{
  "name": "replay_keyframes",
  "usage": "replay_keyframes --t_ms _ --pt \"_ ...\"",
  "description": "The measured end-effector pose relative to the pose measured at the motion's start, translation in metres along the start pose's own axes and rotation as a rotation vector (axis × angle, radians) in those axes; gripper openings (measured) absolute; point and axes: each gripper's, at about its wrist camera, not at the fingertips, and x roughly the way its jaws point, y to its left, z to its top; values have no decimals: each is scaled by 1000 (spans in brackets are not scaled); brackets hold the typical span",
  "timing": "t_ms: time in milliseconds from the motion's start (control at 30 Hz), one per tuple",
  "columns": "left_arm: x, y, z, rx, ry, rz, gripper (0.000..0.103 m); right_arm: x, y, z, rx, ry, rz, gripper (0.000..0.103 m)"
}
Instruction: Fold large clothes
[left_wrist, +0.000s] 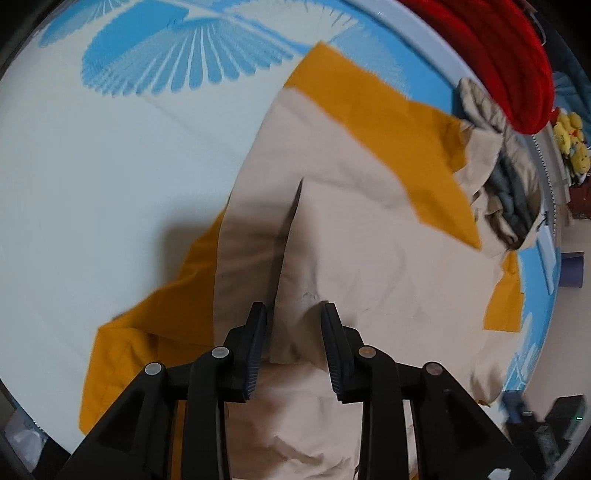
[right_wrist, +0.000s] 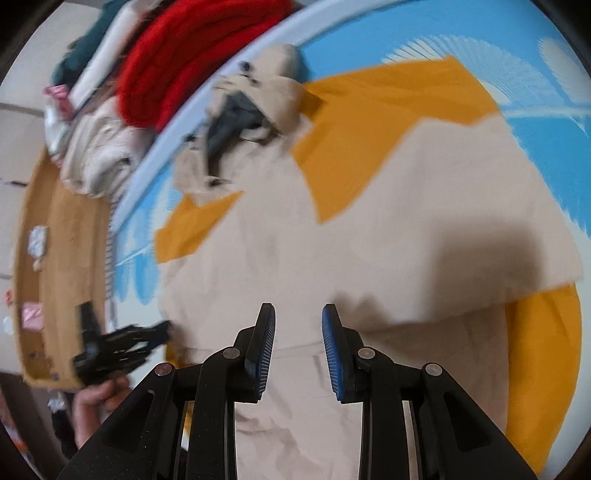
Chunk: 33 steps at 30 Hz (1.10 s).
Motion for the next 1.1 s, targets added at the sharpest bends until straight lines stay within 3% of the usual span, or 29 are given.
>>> replay_keyframes --t_ms 33,67,100,200,300,367,467,533,633,767,833,933,1033,1100 --pt "2 -1 -1 6 5 5 23 -6 2 5 -23 -9 26 28" --pt "4 -1 -3 22 7 3 8 -14 3 10 -45 -32 48 28" --pt "5 -3 -4 39 5 -2 6 -26 1 16 -50 -74 47 28" --pt "-14 -11 -6 96 -86 38 3 -49 -23 27 46 -182 -9 35" --pt "-34 -17 -3 132 -211 197 3 -49 -54 28 187 -199 -67 35" --pt "-28 -14 0 117 -188 256 7 -40 -70 27 244 -171 -95 35" --pt "-17 -4 1 45 -115 221 15 -21 -97 23 323 -98 -203 35" --pt "-26 -7 -1 43 -155 199 15 -12 -123 16 421 -57 -245 35" --pt "-39 -22 -3 96 -223 161 16 -15 -146 11 523 -64 -294 33" --pt "-29 -33 -4 133 -183 109 17 -28 -139 10 509 -104 -356 34" --pt "-19 -37 -6 152 -135 92 17 -36 -124 12 467 -158 -347 34" --pt "3 -36 -8 179 -73 104 20 -37 -99 18 349 -194 -257 36" --pt "23 -27 -9 165 -35 141 21 -16 -104 18 348 -109 -159 42" --pt "19 -31 -10 166 -42 153 21 2 -125 9 446 -24 -204 42"
